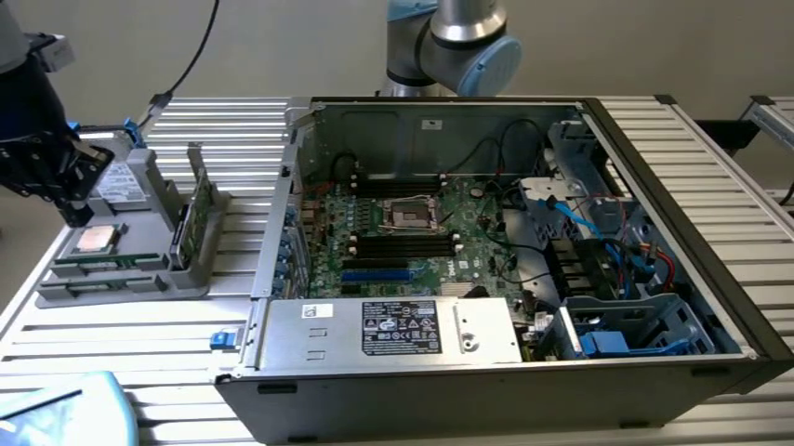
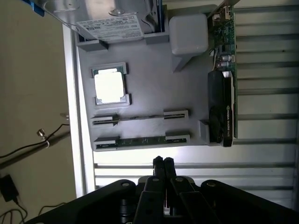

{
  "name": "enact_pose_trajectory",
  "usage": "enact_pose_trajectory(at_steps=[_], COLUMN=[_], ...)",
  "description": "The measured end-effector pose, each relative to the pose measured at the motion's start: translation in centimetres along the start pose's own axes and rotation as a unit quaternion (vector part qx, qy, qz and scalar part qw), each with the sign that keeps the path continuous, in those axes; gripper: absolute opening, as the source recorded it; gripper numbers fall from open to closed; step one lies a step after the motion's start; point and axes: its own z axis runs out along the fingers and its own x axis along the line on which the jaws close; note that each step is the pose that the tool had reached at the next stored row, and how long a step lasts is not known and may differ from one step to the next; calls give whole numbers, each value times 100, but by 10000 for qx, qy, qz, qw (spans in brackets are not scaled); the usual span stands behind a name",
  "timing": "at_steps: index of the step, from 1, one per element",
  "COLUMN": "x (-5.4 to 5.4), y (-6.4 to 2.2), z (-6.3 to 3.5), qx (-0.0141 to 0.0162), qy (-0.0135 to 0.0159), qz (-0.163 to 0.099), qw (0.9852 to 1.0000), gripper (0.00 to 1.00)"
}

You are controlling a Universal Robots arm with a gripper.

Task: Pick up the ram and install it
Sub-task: 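Reach for the ram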

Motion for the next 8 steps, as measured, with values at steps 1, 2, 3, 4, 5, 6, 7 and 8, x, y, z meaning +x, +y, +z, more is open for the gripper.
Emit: enact_pose_trajectory(at_steps=[1,2,3,4,5,6,7,8], x=[2,4,6,10,13,17,19,20], y=[0,-1,-1,-1,-2,-2,-2,-1], z=[11,23,34,43,52,61,67,67], qx=[0,1,1,2,3,3,3,3], qy=[0,-1,-1,-1,-2,-3,-4,-4], qz=[-6,-12,-20,-27,-33,-38,-41,-42], qw=[10000,10000,10000,10000,10000,10000,10000,10000], gripper=[10,10,10,10,10,10,10,10])
